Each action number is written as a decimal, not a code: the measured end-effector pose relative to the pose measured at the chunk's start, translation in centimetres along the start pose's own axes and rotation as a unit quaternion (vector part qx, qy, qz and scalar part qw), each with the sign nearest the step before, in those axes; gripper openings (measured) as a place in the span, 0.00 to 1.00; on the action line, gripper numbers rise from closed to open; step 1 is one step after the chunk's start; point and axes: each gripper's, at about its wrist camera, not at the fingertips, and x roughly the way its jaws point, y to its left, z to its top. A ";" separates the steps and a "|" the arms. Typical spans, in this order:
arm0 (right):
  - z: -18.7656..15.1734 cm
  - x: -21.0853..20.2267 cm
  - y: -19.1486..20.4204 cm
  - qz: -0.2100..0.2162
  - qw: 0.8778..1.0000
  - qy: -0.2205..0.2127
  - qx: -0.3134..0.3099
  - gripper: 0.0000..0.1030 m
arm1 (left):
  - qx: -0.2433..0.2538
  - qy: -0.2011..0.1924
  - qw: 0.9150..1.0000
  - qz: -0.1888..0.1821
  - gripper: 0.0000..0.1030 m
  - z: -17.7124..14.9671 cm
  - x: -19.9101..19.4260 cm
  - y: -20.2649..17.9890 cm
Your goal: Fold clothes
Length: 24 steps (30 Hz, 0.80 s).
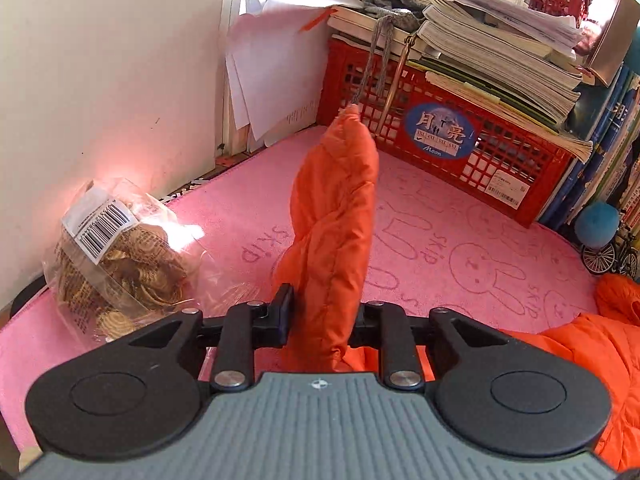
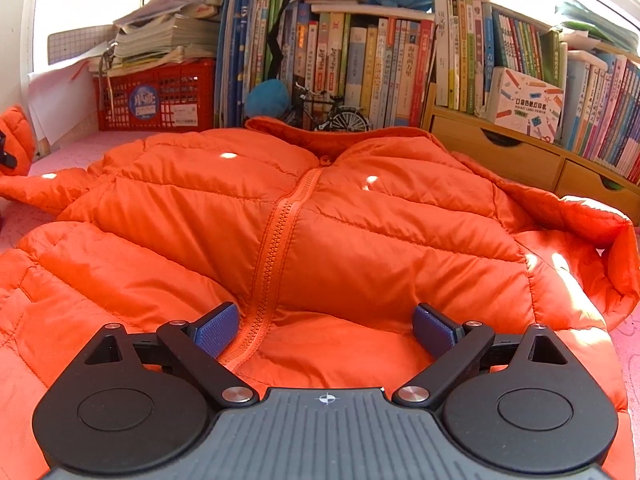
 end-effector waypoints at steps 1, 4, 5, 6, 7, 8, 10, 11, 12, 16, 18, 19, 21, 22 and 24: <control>0.2 -0.5 0.5 0.004 1.000 -0.009 -0.013 0.92 | -0.007 0.000 1.000 0.005 0.24 -0.1 0.7 0.0; 0.9 -1.3 2.5 0.003 0.998 -0.033 -0.058 0.92 | -0.023 0.000 1.000 0.014 0.06 0.6 2.2 -0.7; 1.1 -1.4 3.0 0.003 0.997 -0.037 -0.068 0.92 | -0.029 -0.010 1.000 0.005 0.04 1.5 2.1 -1.2; 1.3 -1.5 3.5 0.003 0.996 -0.041 -0.077 0.92 | -0.035 -0.020 0.999 -0.007 0.04 2.4 1.9 -1.7; 1.6 -1.6 3.9 0.001 0.996 -0.042 -0.084 0.93 | -0.044 -0.040 0.998 -0.036 0.04 4.0 0.7 -2.2; 1.8 -1.6 4.3 -0.001 0.995 -0.044 -0.090 0.93 | -0.053 -0.060 0.995 -0.064 0.04 5.6 -0.5 -2.8; 2.1 -1.7 4.4 -0.009 0.995 -0.043 -0.089 0.93 | -0.071 -0.115 0.983 -0.128 0.04 9.1 -3.9 -3.7; 2.3 -1.8 4.4 -0.013 0.995 -0.044 -0.086 0.93 | -0.077 -0.146 0.974 -0.156 0.04 10.3 -5.8 -3.6; 2.4 -2.1 4.2 -0.017 0.995 -0.046 -0.081 0.93 | -0.082 -0.175 0.964 -0.181 0.04 11.5 -7.5 -3.5; 2.9 -3.1 3.3 -0.033 0.996 -0.060 -0.061 0.94 | -0.062 -0.206 0.967 -0.140 0.04 12.4 -8.1 -2.5; 3.1 -3.2 3.1 -0.038 0.995 -0.062 -0.061 0.94 | -0.049 -0.181 0.979 -0.086 0.04 11.8 -5.7 -1.7; 3.0 -3.2 3.0 -0.041 0.995 -0.061 -0.063 0.94 | -0.048 -0.154 0.986 -0.041 0.04 10.8 -3.4 -1.0; 2.8 -3.0 2.9 -0.044 0.995 -0.057 -0.063 0.94 | -0.051 -0.090 0.994 0.019 0.05 8.8 0.7 0.4; 2.6 -3.0 2.9 -0.044 0.996 -0.053 -0.063 0.94 | -0.061 -0.051 0.996 0.042 0.05 7.7 2.6 1.0; 2.1 -2.9 2.8 -0.040 0.996 -0.044 -0.067 0.94 | -0.075 0.012 0.995 0.071 0.07 5.9 5.5 2.0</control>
